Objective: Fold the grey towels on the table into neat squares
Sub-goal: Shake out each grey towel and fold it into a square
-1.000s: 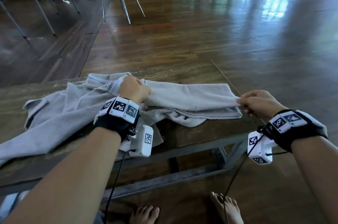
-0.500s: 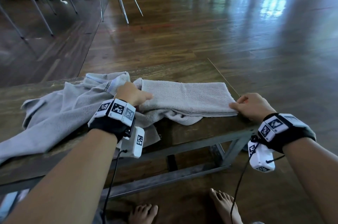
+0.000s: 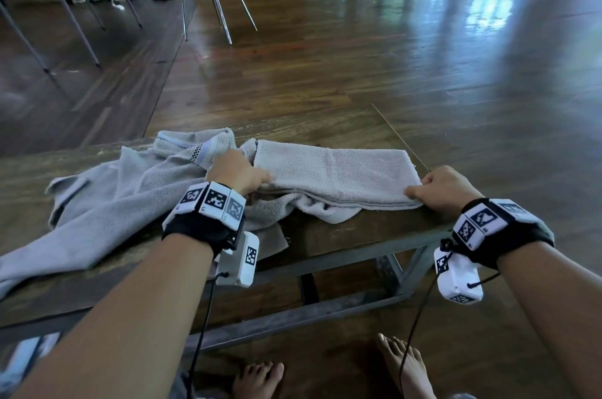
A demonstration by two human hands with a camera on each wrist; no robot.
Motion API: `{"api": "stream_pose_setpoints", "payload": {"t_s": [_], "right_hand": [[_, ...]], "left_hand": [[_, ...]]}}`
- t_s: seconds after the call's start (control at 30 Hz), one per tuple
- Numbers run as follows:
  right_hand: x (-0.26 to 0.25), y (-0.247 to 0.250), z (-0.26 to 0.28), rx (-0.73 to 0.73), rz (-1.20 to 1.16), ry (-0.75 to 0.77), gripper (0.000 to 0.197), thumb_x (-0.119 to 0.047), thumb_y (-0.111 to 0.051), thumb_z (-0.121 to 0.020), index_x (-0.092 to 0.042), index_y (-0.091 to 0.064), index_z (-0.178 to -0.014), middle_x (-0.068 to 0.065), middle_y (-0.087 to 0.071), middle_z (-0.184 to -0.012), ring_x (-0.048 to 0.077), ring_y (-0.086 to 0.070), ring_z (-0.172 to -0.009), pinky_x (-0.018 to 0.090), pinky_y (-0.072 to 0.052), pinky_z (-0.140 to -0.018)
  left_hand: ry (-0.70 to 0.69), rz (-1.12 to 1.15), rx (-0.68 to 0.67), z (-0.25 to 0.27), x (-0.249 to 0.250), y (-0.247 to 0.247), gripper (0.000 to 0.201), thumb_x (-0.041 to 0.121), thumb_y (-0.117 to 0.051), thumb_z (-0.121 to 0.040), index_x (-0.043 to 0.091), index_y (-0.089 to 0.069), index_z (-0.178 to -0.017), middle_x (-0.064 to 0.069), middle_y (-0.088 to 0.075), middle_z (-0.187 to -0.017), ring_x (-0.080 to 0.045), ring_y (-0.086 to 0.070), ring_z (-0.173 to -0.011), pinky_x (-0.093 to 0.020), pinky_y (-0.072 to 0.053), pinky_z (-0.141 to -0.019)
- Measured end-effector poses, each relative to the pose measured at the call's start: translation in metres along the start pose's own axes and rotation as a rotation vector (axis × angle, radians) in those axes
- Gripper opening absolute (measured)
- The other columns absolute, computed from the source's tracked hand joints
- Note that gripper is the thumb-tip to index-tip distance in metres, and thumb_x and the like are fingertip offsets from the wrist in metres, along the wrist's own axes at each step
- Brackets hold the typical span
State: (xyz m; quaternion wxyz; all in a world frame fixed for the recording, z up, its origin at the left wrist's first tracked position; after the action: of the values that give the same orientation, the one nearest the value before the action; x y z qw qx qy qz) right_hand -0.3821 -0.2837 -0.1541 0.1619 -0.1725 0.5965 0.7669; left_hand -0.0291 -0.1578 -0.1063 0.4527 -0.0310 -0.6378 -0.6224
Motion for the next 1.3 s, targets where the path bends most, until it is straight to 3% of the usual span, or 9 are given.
{"api": "stream_pose_setpoints", "payload": {"t_s": [0.37,0.5,0.63,0.73,0.87,0.97,1.07,1.17,1.3], "right_hand": [[0.017,0.018,0.001,0.040,-0.498,-0.112,0.028,-0.018,-0.069,-0.089,-0.006,-0.061,-0.065,0.006,-0.055,-0.041,0.016,-0.045,-0.028,0.020,-0.037,-0.033],[0.031,0.021,0.010,-0.056,-0.212,-0.111,0.025,-0.019,-0.071,-0.083,-0.004,-0.059,-0.068,0.010,-0.057,-0.047,0.017,-0.048,-0.030,0.019,-0.036,-0.034],[0.029,0.023,0.025,0.048,0.179,-0.060,0.032,-0.030,-0.072,-0.071,-0.018,-0.049,-0.089,0.007,-0.050,-0.097,0.028,-0.056,-0.088,0.036,-0.046,-0.074],[-0.015,0.029,0.041,0.328,0.191,0.272,0.041,-0.028,-0.064,-0.076,-0.022,-0.049,-0.114,0.004,-0.050,-0.115,0.024,-0.047,-0.106,0.041,-0.043,-0.084],[-0.067,-0.025,0.058,0.006,0.211,0.601,0.048,-0.038,-0.049,-0.096,-0.029,-0.039,-0.142,-0.002,-0.035,-0.153,0.022,-0.033,-0.139,0.047,-0.033,-0.111],[-0.073,-0.051,0.060,-0.139,0.326,0.583,0.031,-0.041,-0.039,-0.102,-0.032,-0.049,-0.130,-0.003,-0.042,-0.142,0.023,-0.038,-0.133,0.046,-0.034,-0.108],[-0.086,-0.038,0.060,0.070,0.281,0.594,0.030,-0.043,-0.027,-0.103,-0.028,-0.053,-0.105,-0.004,-0.050,-0.112,0.020,-0.048,-0.109,0.039,-0.038,-0.093],[-0.099,-0.044,0.058,0.125,0.232,0.660,0.035,-0.041,-0.031,-0.104,-0.025,-0.050,-0.128,-0.002,-0.046,-0.139,0.020,-0.043,-0.127,0.041,-0.038,-0.104],[-0.092,-0.082,0.046,-0.126,0.279,0.598,0.062,-0.039,-0.030,-0.105,-0.021,-0.009,-0.160,-0.006,-0.003,-0.169,0.017,0.002,-0.155,0.046,-0.001,-0.124]], "left_hand": [[-0.040,0.276,0.119,-0.004,0.015,0.008,0.025,0.015,-0.071,-0.082,0.004,-0.056,-0.067,-0.012,-0.059,-0.052,-0.019,-0.058,-0.038,-0.024,-0.048,-0.042],[0.023,0.113,-0.105,0.006,0.010,-0.013,0.020,0.013,-0.073,-0.083,0.002,-0.059,-0.076,-0.007,-0.057,-0.044,-0.016,-0.053,-0.035,-0.021,-0.042,-0.038],[-0.106,-0.401,-0.025,0.015,0.017,-0.018,0.032,0.030,-0.075,-0.076,0.009,-0.056,-0.090,-0.003,-0.063,-0.079,-0.023,-0.064,-0.082,-0.029,-0.049,-0.073],[-0.398,-0.298,0.188,0.023,0.052,-0.015,0.041,0.029,-0.070,-0.079,0.018,-0.053,-0.114,-0.007,-0.054,-0.117,-0.023,-0.052,-0.109,-0.038,-0.047,-0.090],[-0.659,-0.387,-0.138,0.034,0.080,-0.076,0.034,0.039,-0.053,-0.096,0.028,-0.051,-0.128,-0.003,-0.045,-0.141,-0.023,-0.041,-0.132,-0.048,-0.035,-0.109],[-0.566,-0.561,-0.231,0.026,0.067,-0.099,0.034,0.042,-0.034,-0.102,0.026,-0.059,-0.118,-0.003,-0.052,-0.131,-0.024,-0.043,-0.128,-0.049,-0.034,-0.108],[-0.601,-0.502,-0.072,0.022,0.071,-0.090,0.033,0.040,-0.035,-0.099,0.021,-0.063,-0.100,-0.007,-0.055,-0.116,-0.025,-0.046,-0.118,-0.047,-0.039,-0.099],[-0.747,-0.443,0.008,0.028,0.081,-0.101,0.027,0.032,-0.048,-0.096,0.018,-0.055,-0.119,-0.005,-0.048,-0.131,-0.024,-0.038,-0.130,-0.042,-0.037,-0.106],[-0.673,-0.494,-0.184,0.019,0.065,-0.133,0.056,0.033,-0.035,-0.101,0.018,-0.022,-0.153,-0.001,-0.014,-0.164,-0.021,-0.003,-0.153,-0.044,-0.002,-0.123]]}}
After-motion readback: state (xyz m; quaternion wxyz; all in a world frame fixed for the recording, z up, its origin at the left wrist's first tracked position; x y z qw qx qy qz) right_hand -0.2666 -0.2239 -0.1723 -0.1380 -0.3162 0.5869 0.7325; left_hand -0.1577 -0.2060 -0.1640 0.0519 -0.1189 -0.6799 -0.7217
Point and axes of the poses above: each hand's wrist, its own z-axis away from the middle knuckle, its own y-axis out of the back of the hand, x = y × z, the point moved 7 cm from there along -z, towards the middle knuckle
